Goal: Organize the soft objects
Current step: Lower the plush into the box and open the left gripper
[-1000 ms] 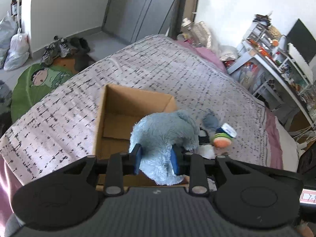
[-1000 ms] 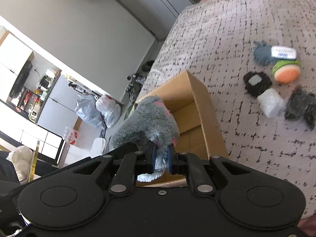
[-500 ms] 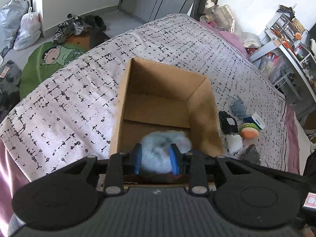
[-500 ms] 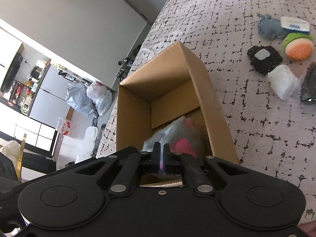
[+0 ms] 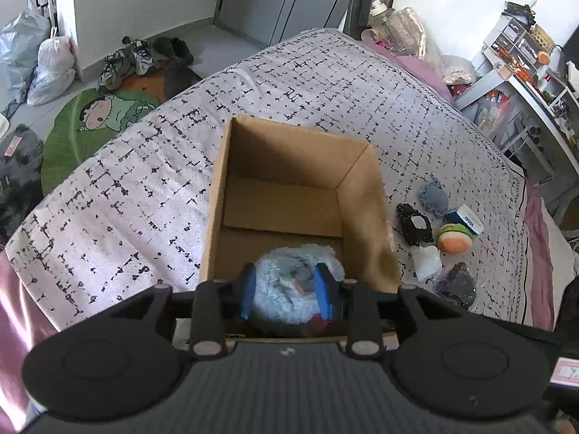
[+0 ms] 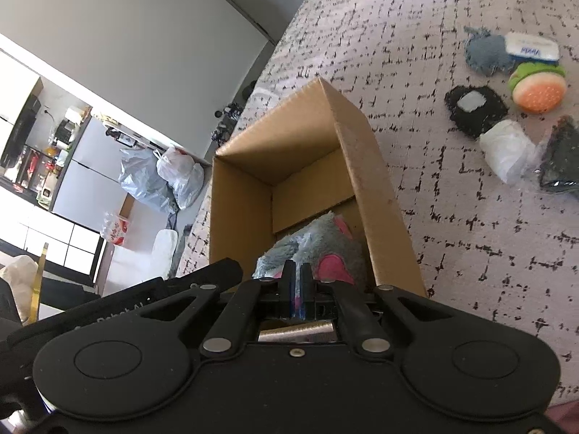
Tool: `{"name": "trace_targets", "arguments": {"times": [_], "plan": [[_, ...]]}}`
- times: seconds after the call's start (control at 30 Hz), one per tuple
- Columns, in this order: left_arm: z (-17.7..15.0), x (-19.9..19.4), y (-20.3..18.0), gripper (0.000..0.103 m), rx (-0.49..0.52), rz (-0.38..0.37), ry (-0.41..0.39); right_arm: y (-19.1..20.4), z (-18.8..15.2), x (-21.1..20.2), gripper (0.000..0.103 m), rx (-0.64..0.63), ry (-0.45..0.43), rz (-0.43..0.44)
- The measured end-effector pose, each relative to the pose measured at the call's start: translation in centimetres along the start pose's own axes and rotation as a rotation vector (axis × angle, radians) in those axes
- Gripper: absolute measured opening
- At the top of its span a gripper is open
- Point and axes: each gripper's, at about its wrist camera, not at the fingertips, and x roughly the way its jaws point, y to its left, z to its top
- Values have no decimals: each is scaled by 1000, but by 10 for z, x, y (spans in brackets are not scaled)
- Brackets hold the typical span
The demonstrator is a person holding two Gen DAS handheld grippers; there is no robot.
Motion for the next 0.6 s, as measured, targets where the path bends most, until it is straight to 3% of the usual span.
{"name": "trace_targets", "arguments": {"times": [0.1,0.17,0.23,0.27,0.4,0.53,0.6], "plan": [[1,-3,-7,43,24,22,11,-2,0,-12,5,-6,-16,9],[0,-7,-10,55,24,30,6,-4,-1,-19,5,-14,-30,13],[1,-12,-13,64,20,43,-6,-7,-1,-28,10,-11,-40,17],[1,-15,-15,70,18,51,-14,-9,-1,-32,17,-12,-48,17],[0,-28,-25,78,28,77,-49,-12,-1,-51,40,-52,-99,-27],[-5,-38,-36,81,34,87,-66,-21,4,-69,43,-53,-128,-21],[-8,-40,-43,82,43,97,-69,-26,5,-80,56,-52,-144,-25]]}}
